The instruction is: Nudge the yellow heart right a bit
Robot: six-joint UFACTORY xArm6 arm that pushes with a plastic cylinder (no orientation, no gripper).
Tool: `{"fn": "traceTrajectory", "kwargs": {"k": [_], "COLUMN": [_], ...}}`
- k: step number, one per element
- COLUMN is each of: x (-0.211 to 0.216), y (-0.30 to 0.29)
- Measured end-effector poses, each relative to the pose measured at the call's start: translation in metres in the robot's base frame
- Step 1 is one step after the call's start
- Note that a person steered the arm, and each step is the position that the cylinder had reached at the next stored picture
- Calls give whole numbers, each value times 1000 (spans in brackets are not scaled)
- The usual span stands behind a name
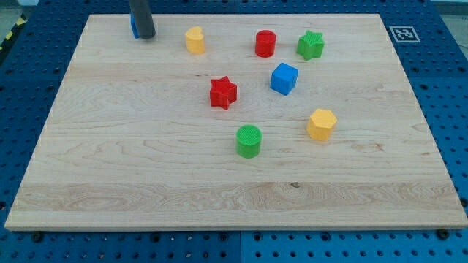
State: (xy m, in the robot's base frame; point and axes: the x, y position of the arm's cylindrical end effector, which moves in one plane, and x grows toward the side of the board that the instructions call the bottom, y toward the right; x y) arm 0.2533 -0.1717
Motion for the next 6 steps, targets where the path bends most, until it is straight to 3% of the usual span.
{"fn": "traceTrajectory", "kwargs": {"k": [2, 4, 5, 6], "x": [33, 32, 66, 74], "y": [70, 85, 141, 149]}}
